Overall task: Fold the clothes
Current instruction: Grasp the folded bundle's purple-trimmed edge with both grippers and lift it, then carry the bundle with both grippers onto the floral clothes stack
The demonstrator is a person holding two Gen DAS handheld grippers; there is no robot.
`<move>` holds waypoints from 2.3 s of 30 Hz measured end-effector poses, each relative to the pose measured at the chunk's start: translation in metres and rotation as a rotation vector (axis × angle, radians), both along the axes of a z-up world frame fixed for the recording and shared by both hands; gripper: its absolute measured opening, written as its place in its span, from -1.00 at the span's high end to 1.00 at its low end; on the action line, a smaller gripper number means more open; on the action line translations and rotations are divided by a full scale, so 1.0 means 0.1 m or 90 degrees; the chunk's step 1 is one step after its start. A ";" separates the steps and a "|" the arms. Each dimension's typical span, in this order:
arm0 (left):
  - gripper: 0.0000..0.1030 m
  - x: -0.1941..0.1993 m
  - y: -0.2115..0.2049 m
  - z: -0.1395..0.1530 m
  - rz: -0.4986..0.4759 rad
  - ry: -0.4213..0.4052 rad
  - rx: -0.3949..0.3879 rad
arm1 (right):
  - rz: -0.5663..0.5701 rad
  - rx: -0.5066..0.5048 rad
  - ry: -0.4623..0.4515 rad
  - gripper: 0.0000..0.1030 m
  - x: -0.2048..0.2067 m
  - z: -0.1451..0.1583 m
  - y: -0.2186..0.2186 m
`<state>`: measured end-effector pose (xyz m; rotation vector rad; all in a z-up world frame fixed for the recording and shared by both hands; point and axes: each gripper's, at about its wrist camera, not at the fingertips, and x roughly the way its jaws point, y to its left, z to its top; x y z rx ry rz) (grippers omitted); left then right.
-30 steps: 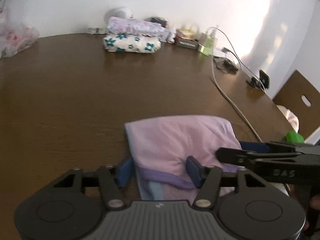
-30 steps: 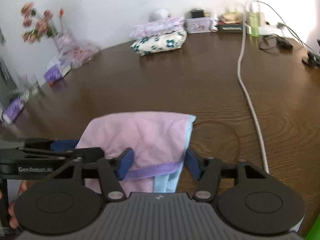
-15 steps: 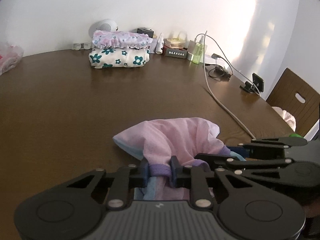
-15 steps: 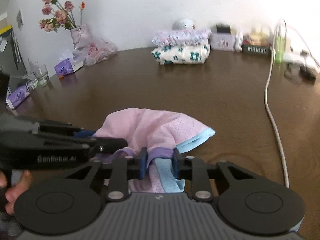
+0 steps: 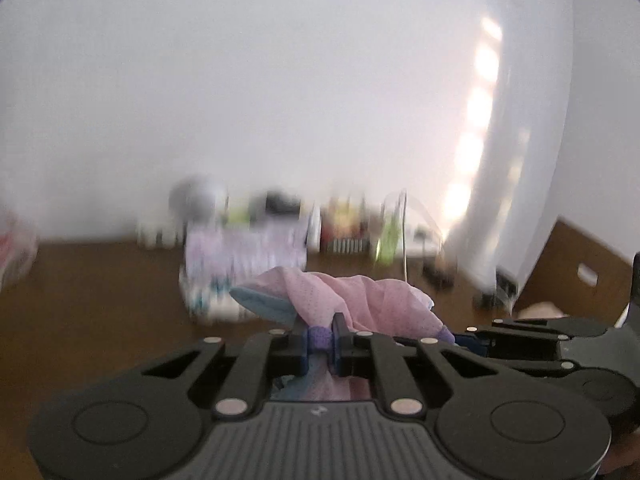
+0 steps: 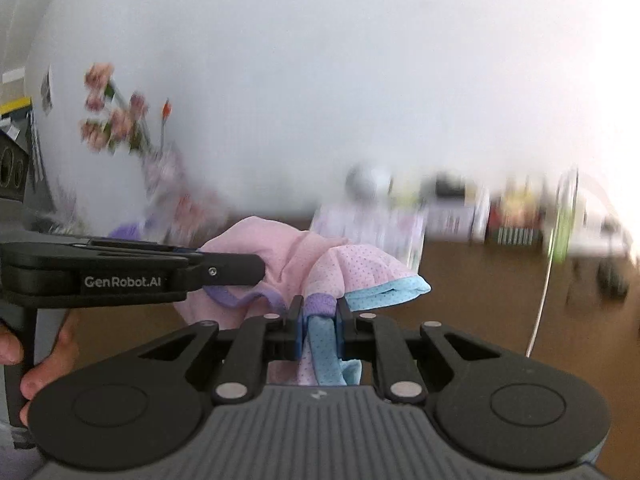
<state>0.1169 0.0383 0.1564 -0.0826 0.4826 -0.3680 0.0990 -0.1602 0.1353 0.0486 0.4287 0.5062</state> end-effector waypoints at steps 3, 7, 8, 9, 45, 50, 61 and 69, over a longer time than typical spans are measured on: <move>0.81 0.44 0.11 0.24 -0.004 -0.017 -0.024 | -0.012 0.000 -0.029 0.74 0.46 0.29 0.05; 0.81 1.12 0.24 0.24 0.007 -0.003 -0.047 | -0.026 -0.012 -0.016 0.76 1.21 0.44 0.12; 0.81 1.27 0.25 0.20 0.008 -0.004 -0.045 | -0.026 -0.014 -0.007 0.76 1.38 0.44 0.15; 0.81 1.42 0.27 0.17 0.010 -0.004 -0.042 | -0.025 -0.016 0.001 0.77 1.56 0.42 0.18; 0.16 2.45 0.67 -1.03 -0.008 0.081 -0.077 | -0.091 -0.044 0.054 0.69 2.66 -0.74 0.47; -0.04 2.30 0.91 -0.71 0.039 0.047 -0.103 | -0.094 -0.006 0.013 0.66 2.55 -0.46 0.40; 0.02 2.64 0.55 -1.01 0.083 0.087 -0.055 | -0.126 -0.020 0.035 0.66 2.97 -0.81 0.49; -0.06 2.57 0.74 -1.00 0.077 0.069 -0.107 | -0.091 0.041 -0.047 0.66 2.67 -0.56 0.40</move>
